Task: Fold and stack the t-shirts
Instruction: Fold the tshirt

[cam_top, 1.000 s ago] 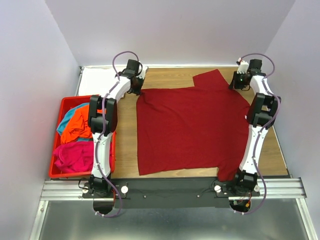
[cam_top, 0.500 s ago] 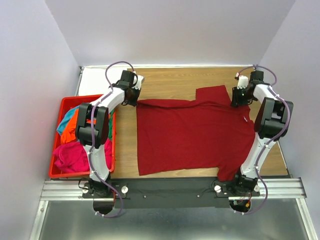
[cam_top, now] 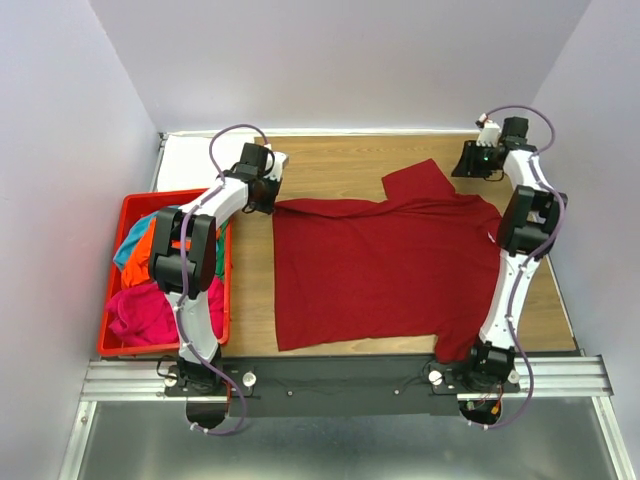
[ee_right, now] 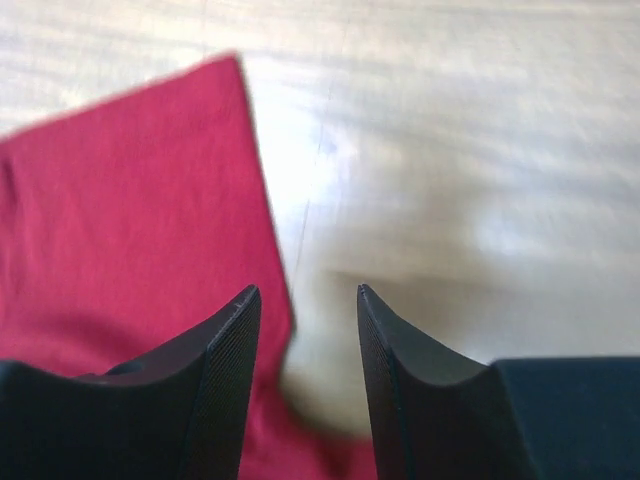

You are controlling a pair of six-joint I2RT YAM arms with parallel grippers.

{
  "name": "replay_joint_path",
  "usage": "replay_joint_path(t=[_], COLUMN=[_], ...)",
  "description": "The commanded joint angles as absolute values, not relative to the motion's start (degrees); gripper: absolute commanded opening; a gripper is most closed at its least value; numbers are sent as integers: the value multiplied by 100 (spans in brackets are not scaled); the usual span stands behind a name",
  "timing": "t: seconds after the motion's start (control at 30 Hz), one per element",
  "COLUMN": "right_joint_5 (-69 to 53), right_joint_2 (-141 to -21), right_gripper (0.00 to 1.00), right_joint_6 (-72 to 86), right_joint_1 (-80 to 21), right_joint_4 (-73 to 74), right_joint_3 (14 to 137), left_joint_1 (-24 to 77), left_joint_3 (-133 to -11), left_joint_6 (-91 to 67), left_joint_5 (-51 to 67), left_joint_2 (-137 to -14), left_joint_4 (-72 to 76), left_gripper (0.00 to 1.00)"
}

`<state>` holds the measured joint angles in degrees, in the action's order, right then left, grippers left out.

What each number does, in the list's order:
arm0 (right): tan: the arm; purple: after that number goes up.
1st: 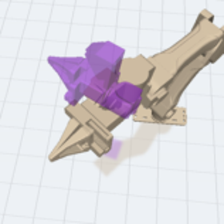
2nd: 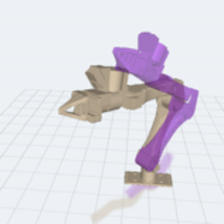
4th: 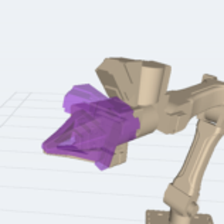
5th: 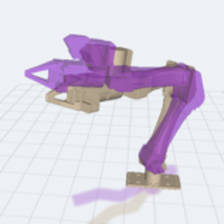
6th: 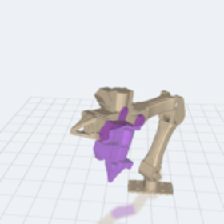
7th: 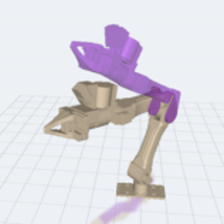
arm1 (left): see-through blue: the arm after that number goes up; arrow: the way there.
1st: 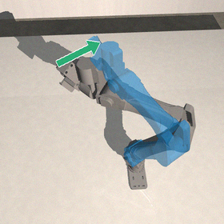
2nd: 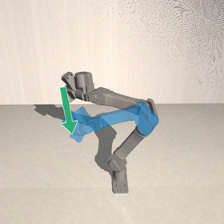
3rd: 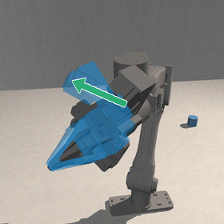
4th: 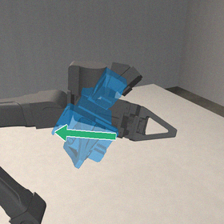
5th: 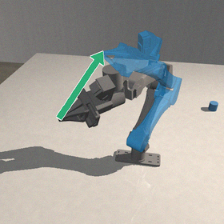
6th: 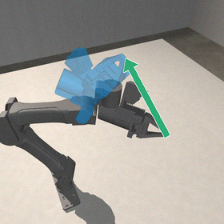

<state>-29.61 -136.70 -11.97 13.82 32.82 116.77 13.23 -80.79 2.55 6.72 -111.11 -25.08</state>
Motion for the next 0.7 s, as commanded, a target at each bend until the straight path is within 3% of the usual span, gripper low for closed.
replay_joint_path(t=[0.0,0.37,0.67], right_joint_5=[-3481,-2506,-2128], right_joint_2=[-14316,-15407,-15688], right_gripper=[53,59,53], right_joint_6=[-738,-536,-685], right_joint_1=[1161,633,519], right_joint_4=[3357,3296,3296], right_joint_3=[12382,14087,14238], left_joint_1=[1336,1397,1389], left_joint_3=[-7972,-7884,-7910], left_joint_6=[272,299,325], left_joint_5=[765,747,782], left_joint_2=[-10951,-10960,-11039], left_joint_4=[-2408,-2391,-2417], left_gripper=[0,0,0])
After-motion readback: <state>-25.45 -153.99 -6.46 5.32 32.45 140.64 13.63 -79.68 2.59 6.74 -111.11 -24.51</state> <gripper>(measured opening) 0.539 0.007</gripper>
